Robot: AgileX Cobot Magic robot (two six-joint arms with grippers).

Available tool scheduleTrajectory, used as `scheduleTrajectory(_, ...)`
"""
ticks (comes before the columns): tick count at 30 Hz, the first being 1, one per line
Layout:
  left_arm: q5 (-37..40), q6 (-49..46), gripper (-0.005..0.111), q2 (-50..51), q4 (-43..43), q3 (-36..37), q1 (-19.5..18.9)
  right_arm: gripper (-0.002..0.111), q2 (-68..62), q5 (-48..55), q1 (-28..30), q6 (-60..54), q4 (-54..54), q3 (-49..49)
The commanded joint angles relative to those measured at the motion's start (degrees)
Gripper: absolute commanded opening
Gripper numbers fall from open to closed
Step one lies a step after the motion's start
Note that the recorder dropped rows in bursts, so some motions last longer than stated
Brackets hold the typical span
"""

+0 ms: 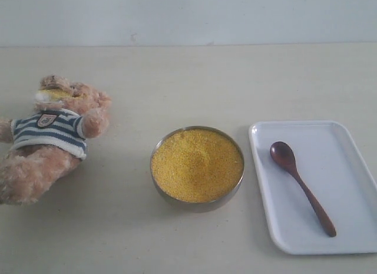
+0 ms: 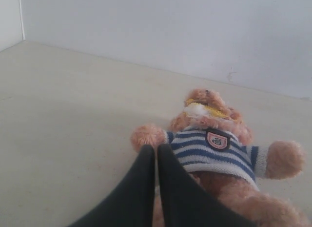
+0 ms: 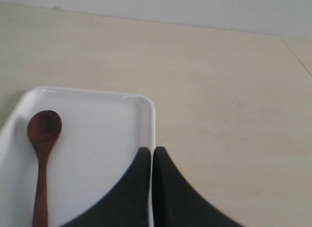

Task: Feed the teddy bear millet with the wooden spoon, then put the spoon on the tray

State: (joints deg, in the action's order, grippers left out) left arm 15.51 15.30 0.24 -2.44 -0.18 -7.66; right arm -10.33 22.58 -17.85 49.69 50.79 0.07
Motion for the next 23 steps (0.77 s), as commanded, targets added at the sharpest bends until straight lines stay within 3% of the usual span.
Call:
scheduleTrajectory(1,-0.64,-0.28,0.004,-0.24,0.45,0.18,0.3,0.001,0.5,-5.14,0.09,-1.74,1.03,-0.07)
scheduleTrajectory(23,-0.74,-0.28,0.004,-0.24,0.45,0.18,0.3,0.001,0.5,-6.71,0.09,-2.26,0.8,-0.07)
